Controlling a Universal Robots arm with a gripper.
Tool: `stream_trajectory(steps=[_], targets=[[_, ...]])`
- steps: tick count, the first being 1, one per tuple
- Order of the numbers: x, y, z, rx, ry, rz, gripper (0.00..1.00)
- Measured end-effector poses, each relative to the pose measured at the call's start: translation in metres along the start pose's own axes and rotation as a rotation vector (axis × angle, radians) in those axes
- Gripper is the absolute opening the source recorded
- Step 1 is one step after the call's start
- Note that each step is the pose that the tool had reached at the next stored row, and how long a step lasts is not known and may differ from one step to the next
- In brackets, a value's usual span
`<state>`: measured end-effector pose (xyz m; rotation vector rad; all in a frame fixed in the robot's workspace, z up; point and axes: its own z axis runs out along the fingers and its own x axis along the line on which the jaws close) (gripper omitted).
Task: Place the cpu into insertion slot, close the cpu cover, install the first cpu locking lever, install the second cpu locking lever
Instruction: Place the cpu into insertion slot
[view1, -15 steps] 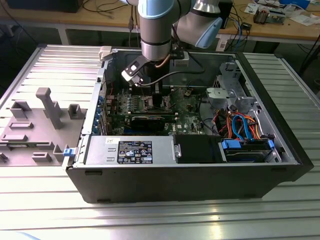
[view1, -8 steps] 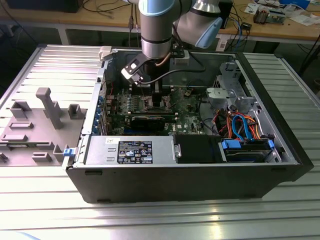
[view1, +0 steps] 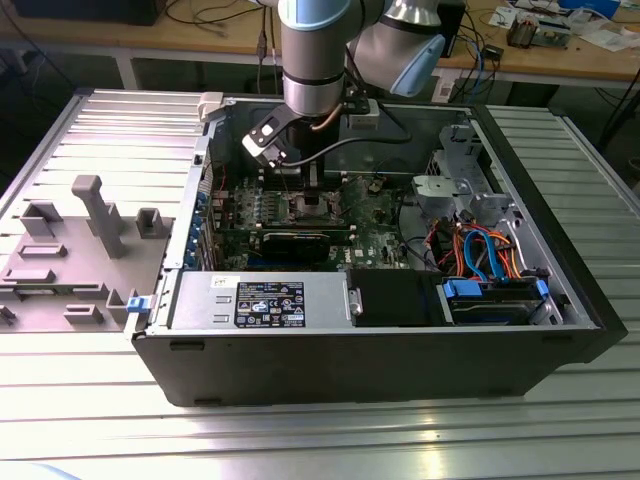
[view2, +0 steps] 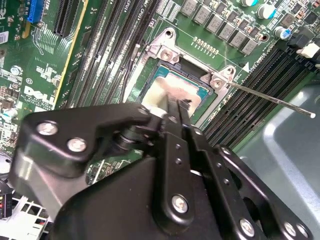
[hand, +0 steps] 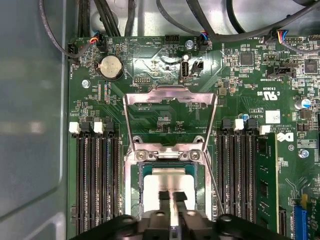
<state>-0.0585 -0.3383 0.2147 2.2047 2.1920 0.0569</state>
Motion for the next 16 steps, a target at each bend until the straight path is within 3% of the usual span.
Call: stream_trajectory(steps=[2, 15, 16], targets=[[0.0000, 0.0000, 0.0000, 0.0001, 0.0000, 0.000, 0.11], [0.0000, 0.0000, 0.0000, 0.0002, 0.0000, 0.000, 0.11], [0.0000, 0.0000, 0.0000, 0.0002, 0.0000, 0.000, 0.17]])
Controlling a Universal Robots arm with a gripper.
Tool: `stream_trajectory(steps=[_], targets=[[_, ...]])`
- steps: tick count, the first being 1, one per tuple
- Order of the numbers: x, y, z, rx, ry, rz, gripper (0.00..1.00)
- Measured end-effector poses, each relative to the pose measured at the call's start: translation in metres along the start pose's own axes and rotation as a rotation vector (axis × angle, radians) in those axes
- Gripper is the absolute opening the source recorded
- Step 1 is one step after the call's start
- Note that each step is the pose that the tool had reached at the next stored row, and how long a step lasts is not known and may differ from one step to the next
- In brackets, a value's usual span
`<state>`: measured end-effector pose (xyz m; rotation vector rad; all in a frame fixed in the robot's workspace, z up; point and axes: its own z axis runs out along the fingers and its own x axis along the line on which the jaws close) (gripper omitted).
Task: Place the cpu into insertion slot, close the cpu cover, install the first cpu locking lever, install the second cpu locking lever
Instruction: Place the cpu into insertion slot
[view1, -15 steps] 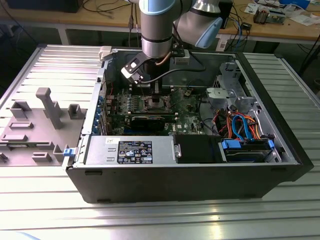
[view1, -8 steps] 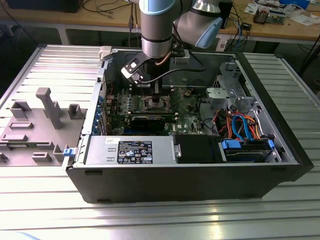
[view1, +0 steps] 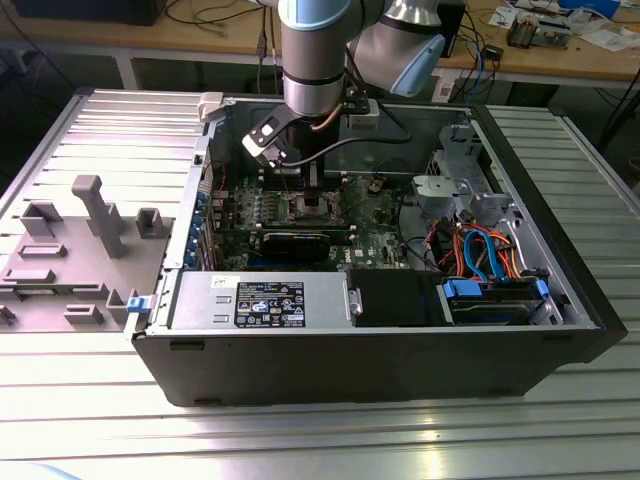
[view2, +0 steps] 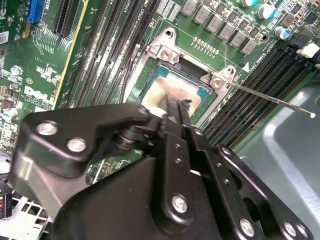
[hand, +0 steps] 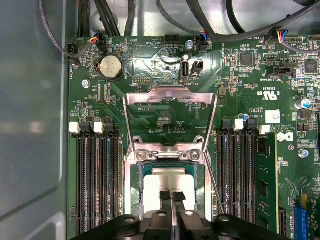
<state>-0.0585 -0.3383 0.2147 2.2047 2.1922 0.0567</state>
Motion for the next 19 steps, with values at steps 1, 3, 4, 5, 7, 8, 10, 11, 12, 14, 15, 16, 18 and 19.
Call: stream_trajectory(steps=[1, 3, 4, 5, 7, 8, 10, 11, 12, 14, 15, 16, 18, 19], targets=[[0.0000, 0.0000, 0.0000, 0.0000, 0.0000, 0.000, 0.24], [0.0000, 0.0000, 0.0000, 0.0000, 0.0000, 0.000, 0.30], [0.0000, 0.0000, 0.0000, 0.0000, 0.0000, 0.000, 0.30], [0.0000, 0.0000, 0.0000, 0.0000, 0.0000, 0.000, 0.36], [0.0000, 0.0000, 0.0000, 0.0001, 0.0000, 0.000, 0.38], [0.0000, 0.0000, 0.0000, 0.0001, -0.0001, 0.000, 0.38], [0.0000, 0.0000, 0.0003, 0.0001, -0.0002, 0.000, 0.49], [0.0001, 0.0000, 0.0010, 0.0001, -0.0002, 0.000, 0.56], [0.0001, -0.0001, 0.0018, 0.0000, 0.0004, 0.000, 0.56], [0.0002, -0.0006, 0.0037, 0.0003, 0.0019, 0.000, 0.56], [0.0003, -0.0008, 0.0045, 0.0004, 0.0026, 0.000, 0.56], [0.0003, -0.0009, 0.0054, 0.0006, 0.0031, 0.000, 0.56], [0.0004, -0.0010, 0.0073, 0.0008, 0.0032, 0.000, 0.56], [0.0004, -0.0011, 0.0080, 0.0009, 0.0032, 0.000, 0.56]])
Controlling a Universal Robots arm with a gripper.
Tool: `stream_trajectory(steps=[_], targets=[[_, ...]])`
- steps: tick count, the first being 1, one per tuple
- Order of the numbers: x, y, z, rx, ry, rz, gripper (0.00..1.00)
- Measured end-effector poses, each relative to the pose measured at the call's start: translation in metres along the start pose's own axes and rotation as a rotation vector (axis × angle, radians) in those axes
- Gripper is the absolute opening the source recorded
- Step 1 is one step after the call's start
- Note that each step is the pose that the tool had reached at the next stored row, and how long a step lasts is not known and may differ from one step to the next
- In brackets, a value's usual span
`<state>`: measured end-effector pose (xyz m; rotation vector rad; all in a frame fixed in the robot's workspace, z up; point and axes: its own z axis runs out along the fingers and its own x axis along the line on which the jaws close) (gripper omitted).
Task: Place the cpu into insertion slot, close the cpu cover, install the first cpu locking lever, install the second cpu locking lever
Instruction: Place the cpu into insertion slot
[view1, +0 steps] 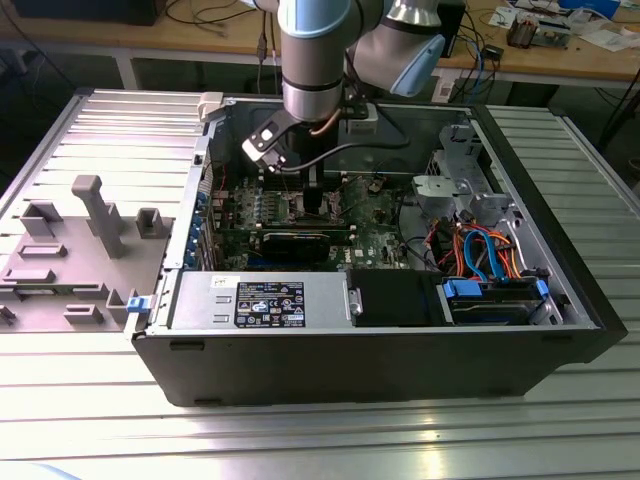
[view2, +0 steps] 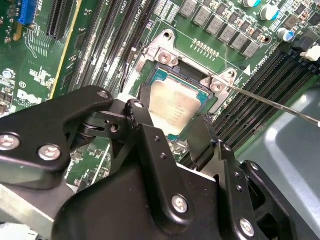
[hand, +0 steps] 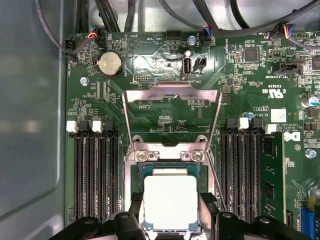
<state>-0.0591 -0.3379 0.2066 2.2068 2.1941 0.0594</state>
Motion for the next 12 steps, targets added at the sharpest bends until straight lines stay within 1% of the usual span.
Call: stream_trajectory(steps=[4, 5, 7, 8, 11, 12], targets=[[0.0000, 0.0000, 0.0006, 0.0001, -0.0002, 0.000, 0.56], [0.0000, 0.0000, 0.0009, -0.0001, 0.0001, 0.000, 0.63], [0.0000, -0.0001, 0.0016, -0.0001, 0.0004, 0.000, 0.63], [0.0000, -0.0002, 0.0025, -0.0001, 0.0020, 0.000, 0.69], [-0.0001, -0.0008, 0.0052, 0.0002, 0.0061, 0.000, 0.69], [0.0000, -0.0010, 0.0059, 0.0003, 0.0093, 0.000, 0.69]])
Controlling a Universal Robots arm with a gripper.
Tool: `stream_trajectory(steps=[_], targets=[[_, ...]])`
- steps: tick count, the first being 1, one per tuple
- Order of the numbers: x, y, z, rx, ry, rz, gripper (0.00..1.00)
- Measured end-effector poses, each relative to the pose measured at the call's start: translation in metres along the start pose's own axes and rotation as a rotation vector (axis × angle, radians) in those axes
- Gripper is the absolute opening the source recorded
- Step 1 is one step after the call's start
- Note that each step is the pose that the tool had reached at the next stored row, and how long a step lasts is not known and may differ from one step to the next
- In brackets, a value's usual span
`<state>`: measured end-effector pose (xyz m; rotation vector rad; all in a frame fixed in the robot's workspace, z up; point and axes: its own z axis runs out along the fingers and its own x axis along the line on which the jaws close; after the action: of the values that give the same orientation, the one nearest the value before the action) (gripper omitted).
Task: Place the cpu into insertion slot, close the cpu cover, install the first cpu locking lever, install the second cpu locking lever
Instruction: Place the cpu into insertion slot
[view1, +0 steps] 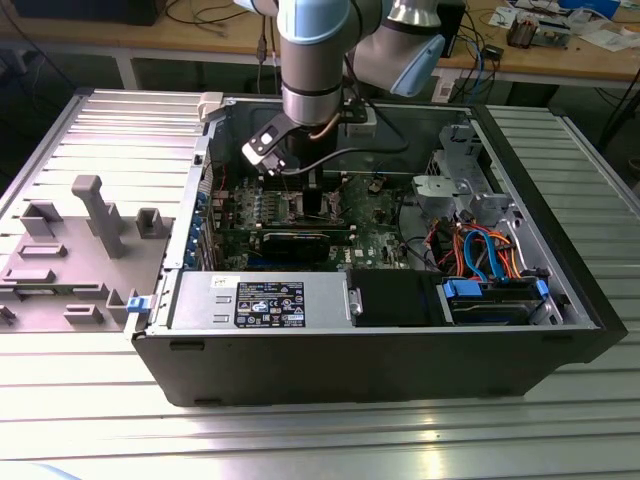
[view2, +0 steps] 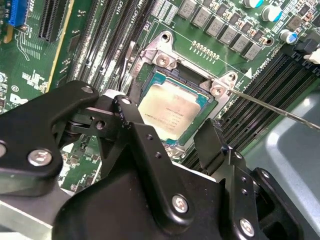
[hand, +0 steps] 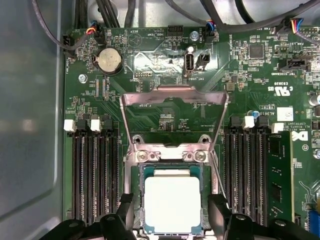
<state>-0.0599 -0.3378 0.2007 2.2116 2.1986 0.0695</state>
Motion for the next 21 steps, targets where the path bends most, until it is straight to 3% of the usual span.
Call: stream_trajectory(steps=[4, 5, 11, 18, 21], targets=[[0.0000, -0.0004, 0.0011, 0.0004, 0.0089, 0.001, 0.69], [0.0002, -0.0005, 0.0015, 0.0002, 0.0145, 0.001, 0.69], [0.0019, -0.0006, 0.0020, 0.0002, 0.0172, 0.001, 0.69], [0.0020, -0.0006, 0.0003, 0.0002, 0.0034, 0.000, 0.69], [0.0021, 0.0000, -0.0100, 0.0008, -0.0022, 0.000, 0.69]])
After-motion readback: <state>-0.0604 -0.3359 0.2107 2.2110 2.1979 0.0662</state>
